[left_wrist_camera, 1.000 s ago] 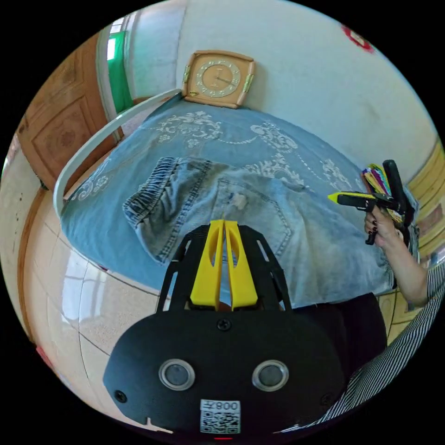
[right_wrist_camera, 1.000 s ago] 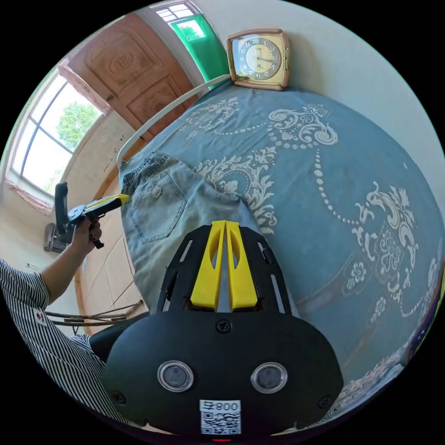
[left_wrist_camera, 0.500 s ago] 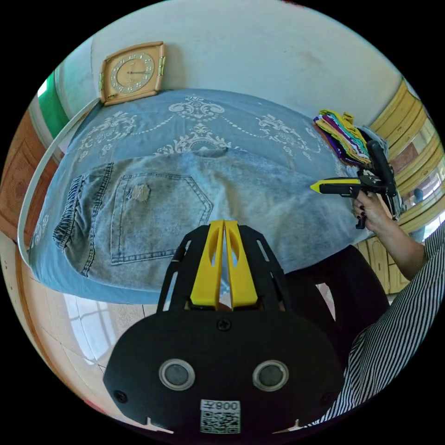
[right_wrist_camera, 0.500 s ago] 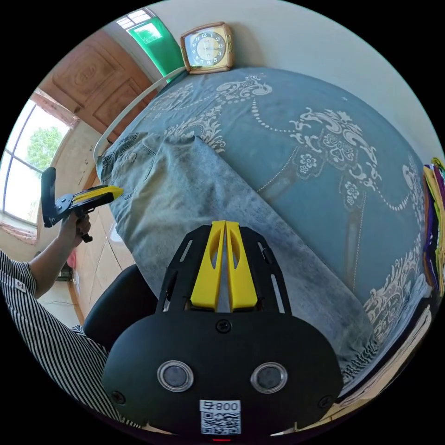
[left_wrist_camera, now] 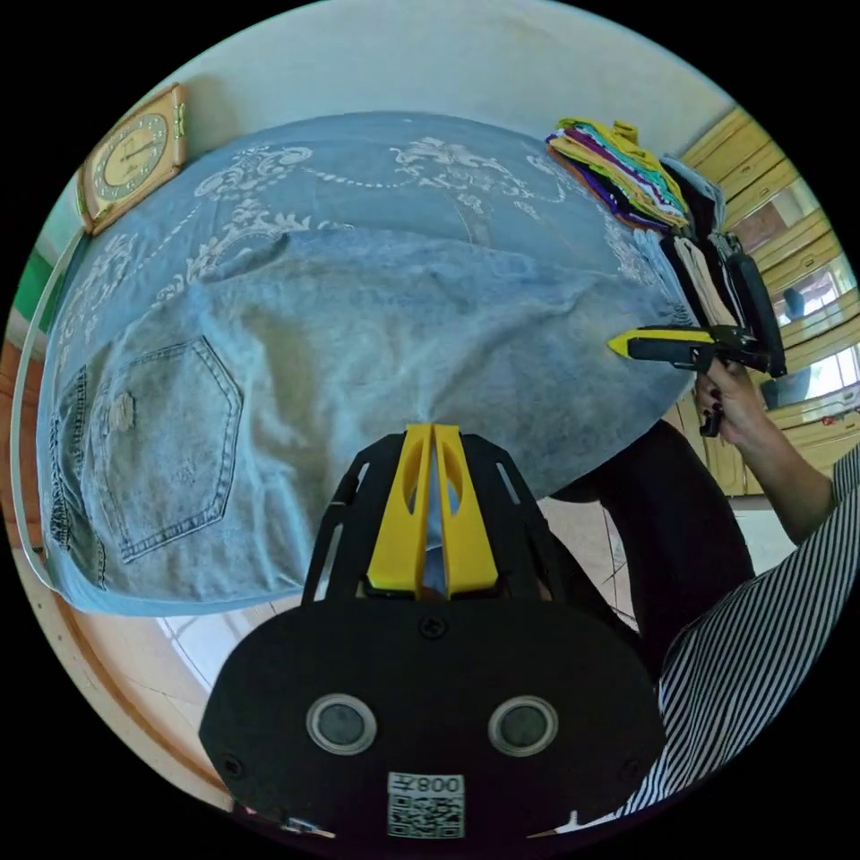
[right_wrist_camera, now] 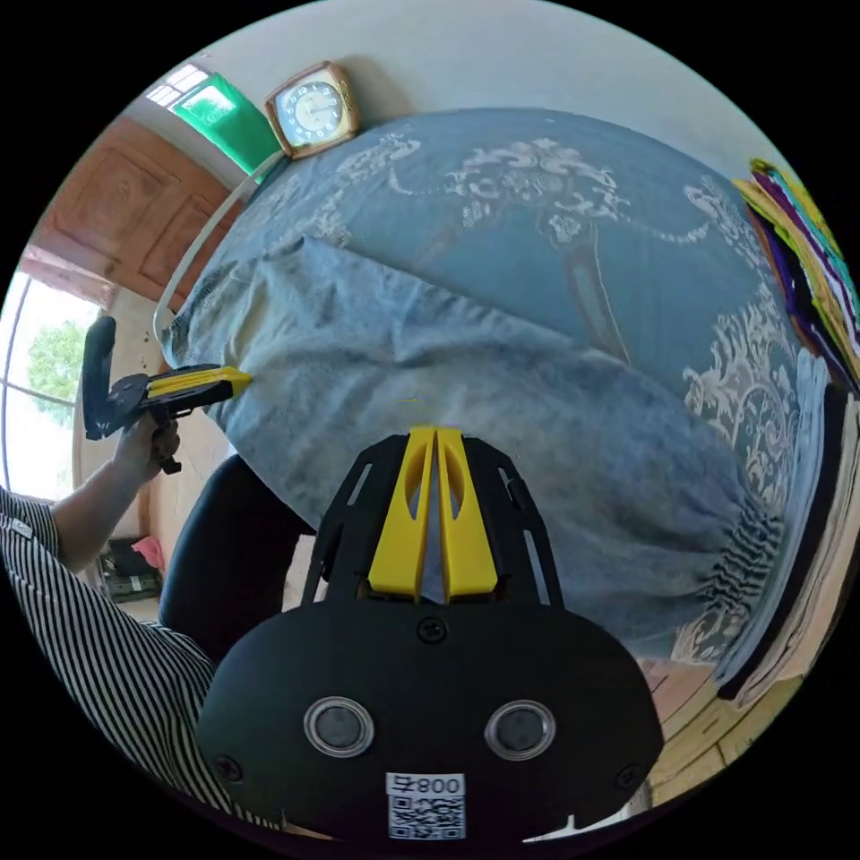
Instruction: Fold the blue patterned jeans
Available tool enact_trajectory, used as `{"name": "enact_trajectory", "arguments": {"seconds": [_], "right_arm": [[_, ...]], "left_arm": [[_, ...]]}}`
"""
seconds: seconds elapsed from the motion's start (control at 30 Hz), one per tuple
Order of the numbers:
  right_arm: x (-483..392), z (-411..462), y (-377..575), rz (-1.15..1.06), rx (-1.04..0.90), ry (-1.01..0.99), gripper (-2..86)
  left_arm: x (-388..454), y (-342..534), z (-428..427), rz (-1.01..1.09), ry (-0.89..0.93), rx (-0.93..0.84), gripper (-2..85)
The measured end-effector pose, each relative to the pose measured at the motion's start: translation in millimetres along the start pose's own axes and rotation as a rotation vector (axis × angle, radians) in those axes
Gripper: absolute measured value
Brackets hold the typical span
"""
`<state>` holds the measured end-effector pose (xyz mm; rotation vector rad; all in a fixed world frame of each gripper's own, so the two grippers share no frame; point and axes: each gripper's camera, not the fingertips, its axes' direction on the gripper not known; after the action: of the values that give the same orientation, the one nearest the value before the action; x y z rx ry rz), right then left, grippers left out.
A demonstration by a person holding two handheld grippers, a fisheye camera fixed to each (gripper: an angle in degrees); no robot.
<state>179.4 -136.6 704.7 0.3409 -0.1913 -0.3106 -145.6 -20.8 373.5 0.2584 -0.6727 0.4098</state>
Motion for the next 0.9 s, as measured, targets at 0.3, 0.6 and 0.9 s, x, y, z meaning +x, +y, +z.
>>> {"name": "enact_trajectory", "arguments": {"seconds": [0.3, 0.6, 0.9], "right_arm": [[115.3, -95.2, 115.0, 0.262, 0.212, -0.1, 0.8], [252.7, -154.5, 244.7, 0.696, 0.432, -0.249, 8.3], [312.6, -169.0, 286.2, 0.768, 0.495, -0.326, 9.1]], "left_arm": [[109.1, -116.6, -18.4, 0.156, 0.136, 0.043, 1.0], [289.0, -291.5, 19.0, 0.526, 0.352, -0.008, 7.5], [439.9, -425.5, 55.4, 0.759, 0.381, -0.154, 10.3]]}}
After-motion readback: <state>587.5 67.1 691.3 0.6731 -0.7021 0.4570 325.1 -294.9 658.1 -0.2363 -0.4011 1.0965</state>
